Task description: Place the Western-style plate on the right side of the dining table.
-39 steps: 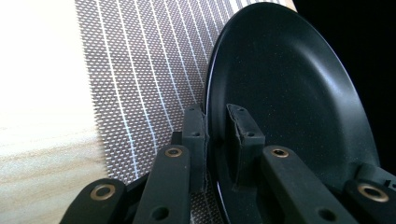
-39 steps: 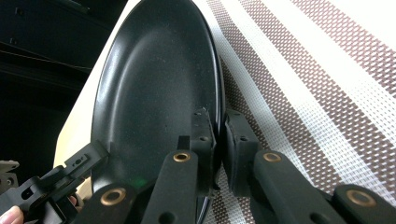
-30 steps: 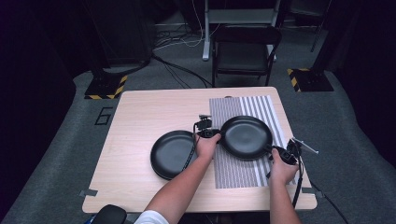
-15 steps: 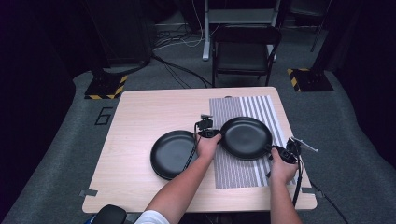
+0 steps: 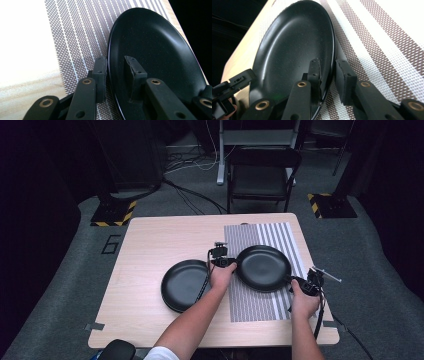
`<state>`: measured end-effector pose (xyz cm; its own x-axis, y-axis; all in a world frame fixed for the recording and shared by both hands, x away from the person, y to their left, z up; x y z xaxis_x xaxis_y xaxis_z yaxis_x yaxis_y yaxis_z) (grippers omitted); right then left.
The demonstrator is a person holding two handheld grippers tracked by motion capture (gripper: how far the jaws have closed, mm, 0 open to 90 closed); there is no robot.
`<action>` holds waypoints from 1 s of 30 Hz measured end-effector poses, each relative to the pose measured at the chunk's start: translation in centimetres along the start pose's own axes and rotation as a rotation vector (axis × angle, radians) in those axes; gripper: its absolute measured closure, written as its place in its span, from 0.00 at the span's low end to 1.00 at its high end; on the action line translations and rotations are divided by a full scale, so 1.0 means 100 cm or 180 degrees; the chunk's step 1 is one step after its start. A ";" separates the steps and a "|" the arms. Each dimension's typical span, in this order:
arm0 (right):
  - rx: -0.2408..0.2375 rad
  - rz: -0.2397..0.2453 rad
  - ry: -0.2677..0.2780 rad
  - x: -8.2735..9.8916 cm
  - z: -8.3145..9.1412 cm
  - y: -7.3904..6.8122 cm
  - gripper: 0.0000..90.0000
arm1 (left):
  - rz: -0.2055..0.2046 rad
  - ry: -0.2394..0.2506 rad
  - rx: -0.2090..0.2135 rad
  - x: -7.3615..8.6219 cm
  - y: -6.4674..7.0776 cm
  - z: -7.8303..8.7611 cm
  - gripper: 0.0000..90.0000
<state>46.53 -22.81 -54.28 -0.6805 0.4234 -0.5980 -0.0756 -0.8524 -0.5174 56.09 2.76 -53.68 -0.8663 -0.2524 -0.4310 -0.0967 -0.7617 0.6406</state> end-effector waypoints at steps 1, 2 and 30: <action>-0.0013 -0.0001 0.0024 -0.001 0.001 0.000 0.82 | 0.0019 0.0018 0.0023 0.000 0.001 0.000 0.78; -0.0003 0.0009 0.0030 -0.001 0.002 0.000 0.81 | 0.0019 0.0035 0.0034 0.000 0.002 0.001 0.77; 0.0066 0.0406 0.0146 -0.009 0.031 -0.007 0.73 | -0.0211 0.0168 0.0099 -0.002 -0.013 0.039 0.71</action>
<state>44.98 -23.57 -51.51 -0.6515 0.3243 -0.6858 -0.0059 -0.9062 -0.4229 54.47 6.12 -51.89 -0.8306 -0.2338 -0.5054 -0.1689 -0.7591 0.6286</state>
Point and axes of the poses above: each handheld gripper's, and its own axes: z roughly backward along the jaws, x roughly out of its underside, y roughly to its right, the point moved 5 cm from there along -z, roughly forward along the jaws, and after that the axes turned 14 degrees about z, right-handed, at the moved point
